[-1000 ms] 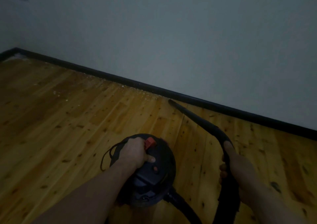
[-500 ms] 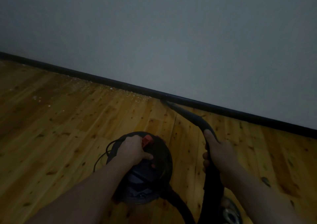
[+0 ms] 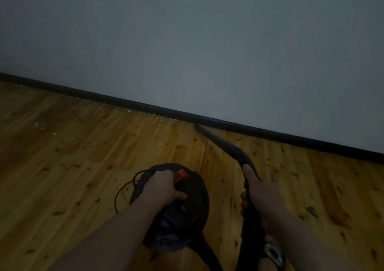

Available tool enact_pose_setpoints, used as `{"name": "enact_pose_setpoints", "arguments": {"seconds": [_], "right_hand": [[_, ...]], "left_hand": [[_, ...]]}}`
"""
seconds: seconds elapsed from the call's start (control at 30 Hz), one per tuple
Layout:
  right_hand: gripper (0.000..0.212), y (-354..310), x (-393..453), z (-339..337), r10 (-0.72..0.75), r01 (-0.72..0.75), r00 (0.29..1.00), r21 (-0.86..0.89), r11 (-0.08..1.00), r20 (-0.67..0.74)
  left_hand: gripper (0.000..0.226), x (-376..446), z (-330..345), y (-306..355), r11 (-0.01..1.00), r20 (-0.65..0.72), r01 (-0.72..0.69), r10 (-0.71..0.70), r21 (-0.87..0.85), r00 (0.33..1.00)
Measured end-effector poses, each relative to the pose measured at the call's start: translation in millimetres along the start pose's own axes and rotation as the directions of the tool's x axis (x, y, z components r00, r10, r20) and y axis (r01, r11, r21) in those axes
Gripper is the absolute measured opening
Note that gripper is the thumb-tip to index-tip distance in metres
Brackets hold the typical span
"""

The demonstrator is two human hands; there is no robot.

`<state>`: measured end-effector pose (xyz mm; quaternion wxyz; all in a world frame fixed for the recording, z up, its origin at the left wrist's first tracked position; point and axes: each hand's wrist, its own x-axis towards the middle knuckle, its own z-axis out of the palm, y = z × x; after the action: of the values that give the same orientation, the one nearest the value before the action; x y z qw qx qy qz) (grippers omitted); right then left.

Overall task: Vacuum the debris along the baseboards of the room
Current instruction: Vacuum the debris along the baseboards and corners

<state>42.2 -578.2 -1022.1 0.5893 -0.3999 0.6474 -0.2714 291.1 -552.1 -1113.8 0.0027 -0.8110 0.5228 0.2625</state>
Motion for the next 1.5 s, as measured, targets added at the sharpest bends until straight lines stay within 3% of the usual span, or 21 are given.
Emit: {"name": "enact_pose_setpoints", "arguments": {"seconds": [0.43, 0.83, 1.13, 1.5], "right_hand": [[0.043, -17, 21, 24, 0.024, -0.010, 0.991, -0.114, 0.993, 0.129], [0.045, -34, 17, 53, 0.014, 0.041, 0.975, -0.242, 0.969, 0.222], [0.042, -33, -4, 72, 0.048, 0.040, 0.958, -0.298, 0.954, 0.283], [0.047, -37, -4, 113, 0.056, 0.103, 0.913, -0.362, 0.926, 0.404]], "left_hand": [[0.065, -2, -5, 4, 1.000, 0.014, 0.006, -0.006, 0.016, 1.000], [0.063, -3, -20, -30, 0.987, -0.030, 0.106, -0.111, -0.120, 0.993], [0.065, -18, -16, -46, 0.985, -0.045, 0.110, -0.116, -0.131, 0.992], [0.060, -29, -24, -74, 0.954, -0.043, 0.222, -0.235, -0.203, 0.971]]}}
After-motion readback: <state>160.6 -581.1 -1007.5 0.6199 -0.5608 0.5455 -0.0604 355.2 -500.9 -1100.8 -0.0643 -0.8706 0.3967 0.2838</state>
